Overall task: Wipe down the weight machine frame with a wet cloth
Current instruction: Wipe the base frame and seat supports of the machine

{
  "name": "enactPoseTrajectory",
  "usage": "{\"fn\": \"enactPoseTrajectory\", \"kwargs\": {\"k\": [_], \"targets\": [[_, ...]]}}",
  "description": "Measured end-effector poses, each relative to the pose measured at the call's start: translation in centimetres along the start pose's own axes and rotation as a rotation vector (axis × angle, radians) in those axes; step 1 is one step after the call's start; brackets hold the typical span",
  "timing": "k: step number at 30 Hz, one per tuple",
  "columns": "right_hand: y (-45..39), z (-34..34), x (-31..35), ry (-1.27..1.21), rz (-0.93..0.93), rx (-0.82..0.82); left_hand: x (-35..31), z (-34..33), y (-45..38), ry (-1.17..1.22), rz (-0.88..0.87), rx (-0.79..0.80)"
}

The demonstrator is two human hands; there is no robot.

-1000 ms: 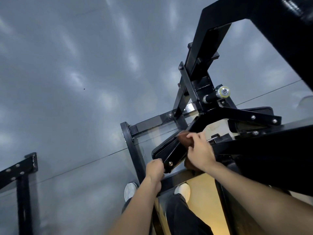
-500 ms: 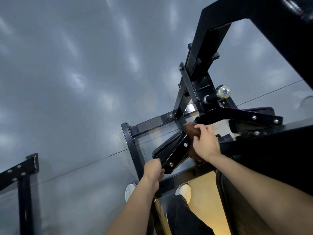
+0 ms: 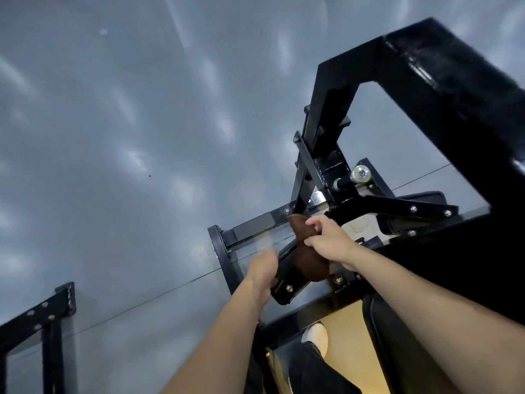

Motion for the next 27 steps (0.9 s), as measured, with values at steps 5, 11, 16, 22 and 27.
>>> {"fn": "enactPoseTrajectory", "kwargs": {"k": [5,11,16,22,27], "targets": [[2.7,3.2,8.8,-0.038,0.138,-0.026,-6.9,0.1,4.9,0.104,-0.141,0.122],[8.4,10.0,17.6,-0.002,0.218,-0.159,-14.2,1.3,12.6,0.083,-0.309,0.38],[15.5,16.7,24.3,-0.024,0.212,-0.278,-18.3,2.7,21.0,0.049,-0.368,0.737],[25.7,24.6,27.7,-0.087,0.202,-0.588,-19.9,1.9,32.4,-0.036,-0.435,1.053],[33.4,29.4,25.6,-0.22,0.153,-0.716,-19.0,-0.2,40.7,-0.129,-0.6,1.129]]}}
Point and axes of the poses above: each hand's wrist, its own y-axis away from the middle knuckle, its own z-axis out of the back of the hand, x = y × z, the point moved 9 cm from there along -y, towards the middle knuckle, and after that the axes turned 11 degrees about -x, right-handed, at the moved point
